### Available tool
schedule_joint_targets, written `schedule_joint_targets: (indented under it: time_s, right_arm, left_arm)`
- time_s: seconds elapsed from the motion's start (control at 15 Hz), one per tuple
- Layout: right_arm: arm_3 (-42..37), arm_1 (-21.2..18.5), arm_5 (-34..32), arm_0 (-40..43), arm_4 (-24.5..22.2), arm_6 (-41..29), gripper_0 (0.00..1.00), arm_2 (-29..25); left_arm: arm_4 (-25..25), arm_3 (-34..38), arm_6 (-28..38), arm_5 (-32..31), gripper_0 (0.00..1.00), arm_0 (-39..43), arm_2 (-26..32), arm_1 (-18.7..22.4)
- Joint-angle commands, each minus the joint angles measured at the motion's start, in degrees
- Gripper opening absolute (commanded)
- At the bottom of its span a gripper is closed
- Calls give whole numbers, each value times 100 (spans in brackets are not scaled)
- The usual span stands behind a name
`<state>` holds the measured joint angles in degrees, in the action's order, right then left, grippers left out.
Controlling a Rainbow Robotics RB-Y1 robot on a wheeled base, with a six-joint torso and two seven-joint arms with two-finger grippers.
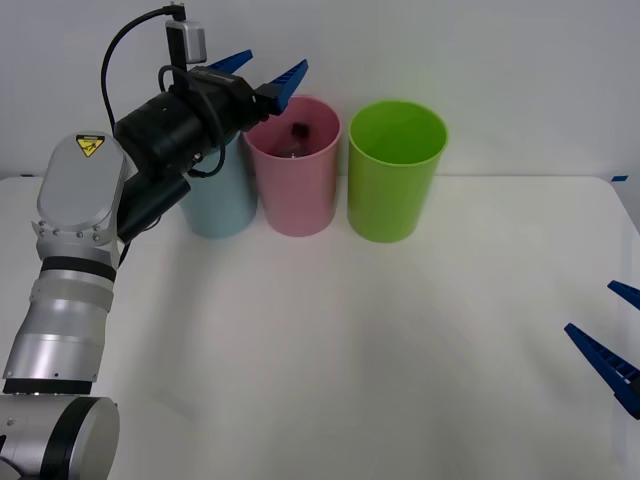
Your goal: Grasp the object on the table and drop it into the matching bin: aluminum can to the light blue bin, PET bottle to the pink bin.
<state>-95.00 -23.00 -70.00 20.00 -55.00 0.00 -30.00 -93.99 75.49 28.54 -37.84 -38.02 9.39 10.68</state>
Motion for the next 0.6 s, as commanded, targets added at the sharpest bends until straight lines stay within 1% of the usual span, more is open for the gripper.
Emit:
schedule_joint_targets:
  time_s: [0.07,0.33,0.6]
  right_arm:
    - [0,0,0,0,0,0,100,0]
    - [0,0,0,0,0,0,100,0]
    - [0,0,0,0,0,0,100,0]
  left_arm:
    - [285,19,-112,-144,100,137,-7,92]
    - [874,335,-208,-241,100,532,-209,461]
    - [1410,863,-279,-303,100,1121,-289,786]
